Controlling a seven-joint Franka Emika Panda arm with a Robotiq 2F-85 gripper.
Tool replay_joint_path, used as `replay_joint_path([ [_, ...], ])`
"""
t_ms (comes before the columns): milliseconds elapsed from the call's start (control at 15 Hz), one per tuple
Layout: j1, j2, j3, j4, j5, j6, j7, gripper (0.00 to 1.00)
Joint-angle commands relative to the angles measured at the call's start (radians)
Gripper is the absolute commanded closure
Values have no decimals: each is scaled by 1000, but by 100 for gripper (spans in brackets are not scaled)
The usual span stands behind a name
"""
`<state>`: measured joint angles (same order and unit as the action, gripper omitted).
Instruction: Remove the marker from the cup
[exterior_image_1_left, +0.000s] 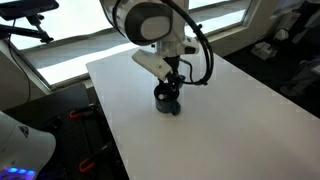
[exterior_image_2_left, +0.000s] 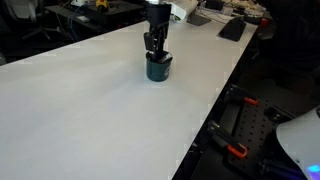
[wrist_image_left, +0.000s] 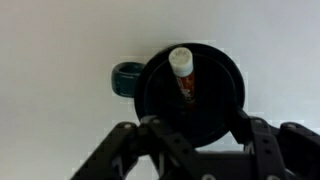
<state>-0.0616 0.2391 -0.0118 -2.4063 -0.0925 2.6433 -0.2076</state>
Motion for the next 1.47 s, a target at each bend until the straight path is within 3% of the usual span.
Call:
replay_joint_path([
  [0, 13, 1, -17, -1, -18, -18, 50, 21],
  [200, 7, 21, -28, -8, -23, -9, 55, 27],
  [600, -3, 49, -50, -12, -21, -8, 46, 29],
  [733, -7, 61, -55, -12, -21, -12, 45, 36],
  [800, -10, 67, -58, -11, -20, -14, 43, 42],
  [867, -11, 70, -61, -9, -22, -15, 45, 57],
  [1267, -5, 90, -76, -9, -29, -14, 60, 100],
  [1400, -4, 88, -76, -7, -32, -15, 61, 95],
])
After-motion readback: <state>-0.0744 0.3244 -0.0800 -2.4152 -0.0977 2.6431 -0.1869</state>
